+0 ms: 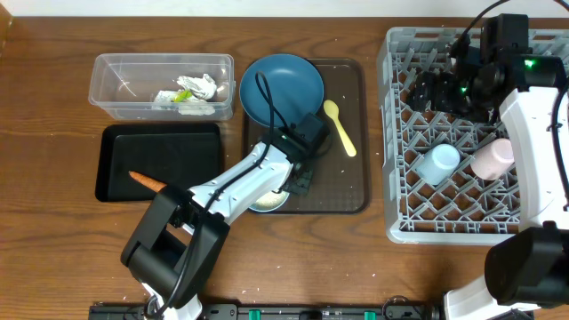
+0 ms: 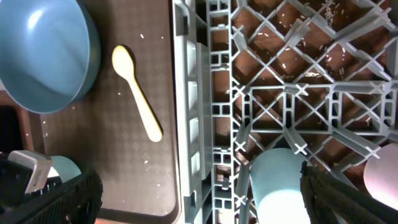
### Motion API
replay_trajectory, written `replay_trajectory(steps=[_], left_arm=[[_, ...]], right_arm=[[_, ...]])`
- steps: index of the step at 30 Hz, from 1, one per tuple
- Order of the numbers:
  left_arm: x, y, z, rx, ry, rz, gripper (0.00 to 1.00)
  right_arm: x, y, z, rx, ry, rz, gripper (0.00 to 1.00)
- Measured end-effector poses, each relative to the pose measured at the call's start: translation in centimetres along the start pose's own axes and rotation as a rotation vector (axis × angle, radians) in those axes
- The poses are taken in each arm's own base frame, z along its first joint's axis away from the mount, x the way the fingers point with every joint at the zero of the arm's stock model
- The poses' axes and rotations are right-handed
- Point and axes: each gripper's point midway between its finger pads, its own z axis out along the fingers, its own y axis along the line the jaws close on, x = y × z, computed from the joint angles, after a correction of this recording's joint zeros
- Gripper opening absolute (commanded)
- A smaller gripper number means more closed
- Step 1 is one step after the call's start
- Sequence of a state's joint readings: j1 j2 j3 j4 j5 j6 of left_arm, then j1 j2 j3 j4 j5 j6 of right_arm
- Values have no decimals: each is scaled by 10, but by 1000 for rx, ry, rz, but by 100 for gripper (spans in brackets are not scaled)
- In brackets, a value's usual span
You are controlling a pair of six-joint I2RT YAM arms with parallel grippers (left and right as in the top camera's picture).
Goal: Sort waste into correct bins and load items into the dishwasher rack
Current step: 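Move the left gripper to the light-blue rice bowl and grasp its rim, then carry the bowl left and tip the rice onto the black tray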
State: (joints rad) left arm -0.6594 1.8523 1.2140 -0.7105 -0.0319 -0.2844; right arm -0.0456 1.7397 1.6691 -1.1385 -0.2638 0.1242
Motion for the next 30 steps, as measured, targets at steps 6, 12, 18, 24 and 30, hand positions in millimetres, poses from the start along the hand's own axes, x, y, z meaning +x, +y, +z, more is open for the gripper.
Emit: replay_trajectory(steps=[6, 12, 18, 24, 30], left_arm=[[3, -1, 0, -1, 8, 2, 10], [6, 2, 1, -13, 18, 2, 6], [13, 4, -1, -24, 50, 6, 6], [10, 8, -37, -15, 52, -5, 6], [-21, 34, -114, 89, -140, -121, 6]], right_arm=[[0, -3, 0, 16, 1, 1, 99], [0, -4, 0, 20, 1, -1, 99], [0, -4, 0, 22, -1, -2, 99], [0, -4, 0, 25, -2, -6, 99], [-2, -4, 0, 25, -9, -13, 99]])
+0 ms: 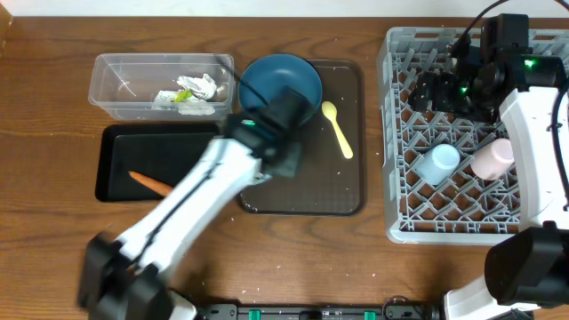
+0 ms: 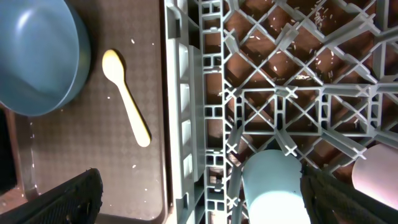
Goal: Sort waste into correct bins and load items into the dishwasher rack
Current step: 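Carry the bowl left and tip the rice onto the black tray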
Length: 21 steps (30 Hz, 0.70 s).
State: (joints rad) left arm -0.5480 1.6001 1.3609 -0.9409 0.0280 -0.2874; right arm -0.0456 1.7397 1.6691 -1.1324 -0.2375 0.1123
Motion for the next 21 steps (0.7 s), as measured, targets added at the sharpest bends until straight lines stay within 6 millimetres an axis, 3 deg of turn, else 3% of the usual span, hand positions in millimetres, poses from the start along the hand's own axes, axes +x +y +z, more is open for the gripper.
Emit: replay_trajectory(steps=[3, 6, 14, 21], left_arm=[[-9, 28, -29, 27, -54, -90, 6], [-11, 60, -40, 38, -65, -172, 6], [-16, 135, -43, 129, -69, -364, 6], [-14, 169, -33, 277, -62, -458, 6]], right_arm=[[0, 0, 0, 0, 0, -2, 99], [0, 0, 0, 1, 0, -3, 99], [0, 0, 0, 2, 0, -3, 99], [0, 0, 0, 2, 0, -3, 99]])
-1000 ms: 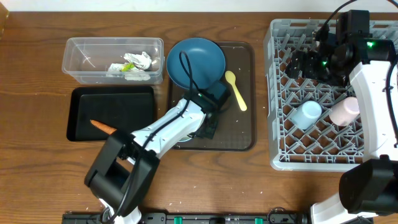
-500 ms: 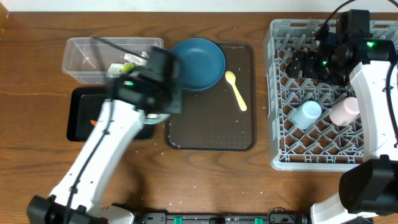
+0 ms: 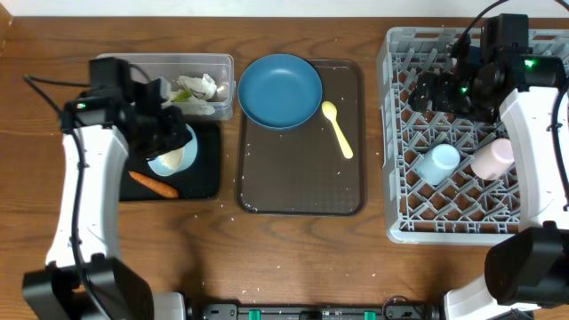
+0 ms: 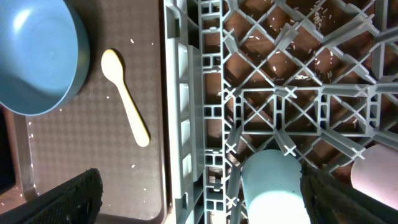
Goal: Sort waste into correct bins and load items into the dishwasher rack
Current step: 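Carry the bowl left and tip the rice onto the black tray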
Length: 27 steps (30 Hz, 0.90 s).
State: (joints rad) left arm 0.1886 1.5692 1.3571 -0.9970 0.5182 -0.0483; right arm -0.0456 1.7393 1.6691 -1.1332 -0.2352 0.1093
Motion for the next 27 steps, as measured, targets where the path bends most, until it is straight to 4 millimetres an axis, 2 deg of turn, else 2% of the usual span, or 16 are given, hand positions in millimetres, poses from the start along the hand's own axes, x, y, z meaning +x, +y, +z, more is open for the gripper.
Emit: replay_trajectory(steps=[4, 13, 17, 22, 27], left_arm=[[-3, 5, 8, 115, 33, -32, 6], [-2, -1, 29, 302, 109, -60, 6], [-7, 0, 22, 370, 86, -87, 6], [-17, 10, 7, 448, 35, -147, 7], [-19, 17, 5, 532, 29, -207, 6]], right_arm=[[0, 0, 0, 0, 1, 0, 99], [0, 0, 0, 1, 2, -8, 99], [1, 0, 0, 0, 2, -7, 99], [1, 0, 0, 1, 3, -7, 99], [1, 0, 0, 1, 3, -7, 99]])
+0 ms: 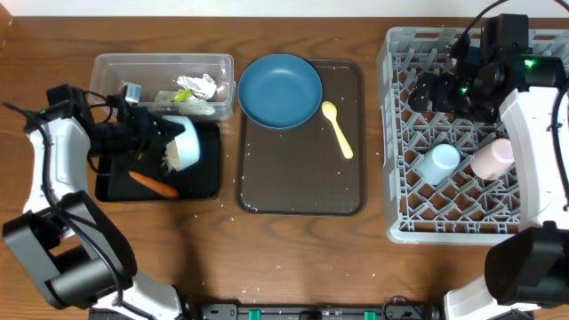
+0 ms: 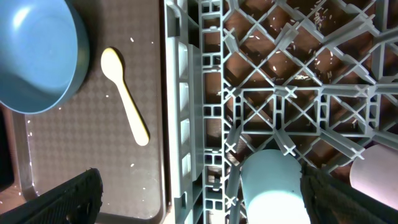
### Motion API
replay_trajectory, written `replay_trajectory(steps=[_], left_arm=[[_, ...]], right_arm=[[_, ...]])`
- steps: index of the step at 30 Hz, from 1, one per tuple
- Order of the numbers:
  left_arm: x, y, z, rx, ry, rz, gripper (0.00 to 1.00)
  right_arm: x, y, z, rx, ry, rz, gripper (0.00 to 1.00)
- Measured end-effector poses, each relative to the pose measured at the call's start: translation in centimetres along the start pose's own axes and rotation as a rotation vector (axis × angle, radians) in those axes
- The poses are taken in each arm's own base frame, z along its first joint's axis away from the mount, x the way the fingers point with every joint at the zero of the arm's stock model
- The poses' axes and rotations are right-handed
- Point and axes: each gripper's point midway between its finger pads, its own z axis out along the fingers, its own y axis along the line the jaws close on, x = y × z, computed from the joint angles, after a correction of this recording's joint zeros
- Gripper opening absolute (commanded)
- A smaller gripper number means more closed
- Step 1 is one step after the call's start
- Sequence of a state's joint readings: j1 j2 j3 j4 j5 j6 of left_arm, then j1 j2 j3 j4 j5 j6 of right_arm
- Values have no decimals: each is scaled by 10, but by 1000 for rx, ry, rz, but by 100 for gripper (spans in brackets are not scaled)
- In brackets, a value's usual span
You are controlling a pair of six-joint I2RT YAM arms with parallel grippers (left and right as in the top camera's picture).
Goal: Sort waste into correct bins and load items into the dishwasher rack
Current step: 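Carry the bowl left and tip the rice onto the black tray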
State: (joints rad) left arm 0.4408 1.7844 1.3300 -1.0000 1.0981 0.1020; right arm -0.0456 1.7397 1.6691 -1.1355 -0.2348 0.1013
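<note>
My left gripper (image 1: pixel 158 142) is shut on the rim of a light blue bowl (image 1: pixel 185 142). It holds the bowl tipped on its side over the black tray (image 1: pixel 200 182), with pale food scraps showing at the bowl's mouth. An orange carrot (image 1: pixel 153 184) lies on that tray. A blue plate (image 1: pixel 280 89) and a yellow spoon (image 1: pixel 340 127) rest on the brown tray (image 1: pixel 302 191). My right gripper (image 2: pixel 199 190) hangs open above the left side of the grey dishwasher rack (image 1: pixel 404 227), over a light blue cup (image 2: pixel 273 186).
A clear plastic bin (image 1: pixel 116 84) with crumpled paper waste stands behind the black tray. A pink cup (image 1: pixel 492 158) lies in the rack beside the light blue one. Small crumbs speckle the wooden table (image 1: pixel 293 258) around the trays.
The left gripper has drawn back to the left and turned the bowl from mouth-up to lying on its side over the black tray. The right arm has not moved.
The left gripper was at the bowl at the front of the brown tray. A second later the bowl was off that tray, with the arm blurred in motion. Then the bowl was held upright over the black tray, and now it is tipped sideways there.
</note>
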Motion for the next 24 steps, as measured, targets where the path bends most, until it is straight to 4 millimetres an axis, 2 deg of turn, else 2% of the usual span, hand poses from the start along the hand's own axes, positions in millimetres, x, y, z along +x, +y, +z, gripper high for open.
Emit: replay_trajectory(steps=[6, 12, 16, 21, 24], left_arm=[[7, 7, 0, 82, 2, -74, 6], [3, 15, -15, 136, -52, -112, 6], [-4, 15, -23, 208, -105, -93, 6], [-3, 14, -24, 265, -122, -79, 6], [-2, 6, -25, 334, -129, -73, 6]], right_arm=[[0, 0, 0, 0, 0, 0, 99], [0, 0, 0, 0, 0, 0, 99], [1, 0, 0, 0, 2, 1, 99], [2, 0, 0, 0, 7, 2, 99], [3, 0, 0, 1, 10, 2, 99]])
